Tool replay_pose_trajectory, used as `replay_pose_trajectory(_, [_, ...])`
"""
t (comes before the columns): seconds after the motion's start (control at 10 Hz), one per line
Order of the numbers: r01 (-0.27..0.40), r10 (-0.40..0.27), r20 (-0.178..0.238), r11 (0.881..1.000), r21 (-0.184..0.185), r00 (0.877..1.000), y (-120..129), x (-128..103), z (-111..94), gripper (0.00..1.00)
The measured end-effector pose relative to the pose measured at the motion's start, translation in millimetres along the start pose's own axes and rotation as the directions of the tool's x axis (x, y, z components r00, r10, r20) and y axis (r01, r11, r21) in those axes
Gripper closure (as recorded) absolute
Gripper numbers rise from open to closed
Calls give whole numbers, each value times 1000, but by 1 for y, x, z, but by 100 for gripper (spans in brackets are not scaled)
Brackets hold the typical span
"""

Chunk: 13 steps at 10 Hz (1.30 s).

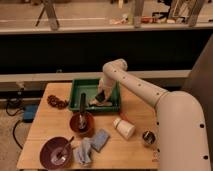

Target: Place eraser in tray

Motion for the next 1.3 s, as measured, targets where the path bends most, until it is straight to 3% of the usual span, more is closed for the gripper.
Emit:
replay_pose_trajectory(0.2, [4, -4, 2, 1000, 3, 1000, 0, 0, 0, 80])
replay_pose_trajectory(0.8, [-22, 23, -39, 1000, 8, 999, -1, 7, -10, 24])
replay_pose_trajectory(1.1, [5, -2, -72, 999, 49, 997, -31, 13, -22, 20])
replay_pose_trajectory(1.2, [16, -11, -77, 997, 73, 997, -43, 14, -27, 20])
replay_pose_trajectory(1.3, [23, -15, -70, 992, 123, 997, -59, 13, -36, 20])
